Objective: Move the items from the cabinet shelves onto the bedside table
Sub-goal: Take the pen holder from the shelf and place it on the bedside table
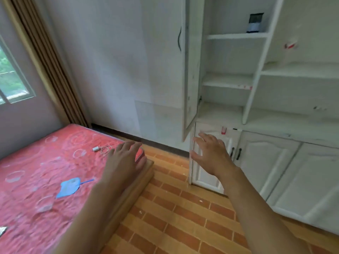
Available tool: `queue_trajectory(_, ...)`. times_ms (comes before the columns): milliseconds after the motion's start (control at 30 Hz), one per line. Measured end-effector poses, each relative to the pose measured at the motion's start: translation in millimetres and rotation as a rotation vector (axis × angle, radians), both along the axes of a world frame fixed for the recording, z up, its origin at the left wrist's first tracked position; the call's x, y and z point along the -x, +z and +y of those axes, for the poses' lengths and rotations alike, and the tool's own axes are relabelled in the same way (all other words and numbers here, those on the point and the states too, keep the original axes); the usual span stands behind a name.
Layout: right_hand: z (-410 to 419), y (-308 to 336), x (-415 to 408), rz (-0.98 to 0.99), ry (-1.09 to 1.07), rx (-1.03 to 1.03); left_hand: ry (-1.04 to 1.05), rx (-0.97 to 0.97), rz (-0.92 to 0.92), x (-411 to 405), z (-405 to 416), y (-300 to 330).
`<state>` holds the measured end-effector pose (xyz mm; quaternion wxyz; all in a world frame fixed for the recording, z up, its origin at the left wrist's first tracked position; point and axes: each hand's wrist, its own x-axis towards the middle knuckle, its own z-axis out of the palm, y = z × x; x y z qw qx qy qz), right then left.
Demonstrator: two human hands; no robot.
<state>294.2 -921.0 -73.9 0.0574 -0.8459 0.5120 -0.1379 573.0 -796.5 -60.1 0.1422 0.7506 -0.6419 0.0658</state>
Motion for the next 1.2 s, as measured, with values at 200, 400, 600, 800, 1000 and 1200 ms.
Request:
queue_trajectory(200,-46.0,13.3,60.3,-0.024,-0.143,0.005,-0.209,0.036,0.039,43.5,-93.2,14.9)
queue_trajectory(400,-117.4,34.9,80.2,-0.003,-0.222,0.054,-0.393,0.083,0.016,67.2,-196.6,40.1)
queue_trajectory(600,-185.2,61.2,81.0,0.040,-0.272,0.057,-0.557,0.058,0.004,72.8,-294.5,54.4)
queue_trajectory(800,-243.5,85.9,89.6,0.021,-0.351,0.078,-0.720,0.067,-0.003,86.9,-381.7,78.8)
queue_trajectory(1000,-286.2,104.5,112.4,0.045,-0.413,0.100,-0.788,0.136,-0.021,122.1,-455.6,93.0)
queue_trajectory(1200,-338.2,117.3,142.9,0.054,-0.429,0.130,-0.810,0.159,0.000,163.7,-517.9,92.5)
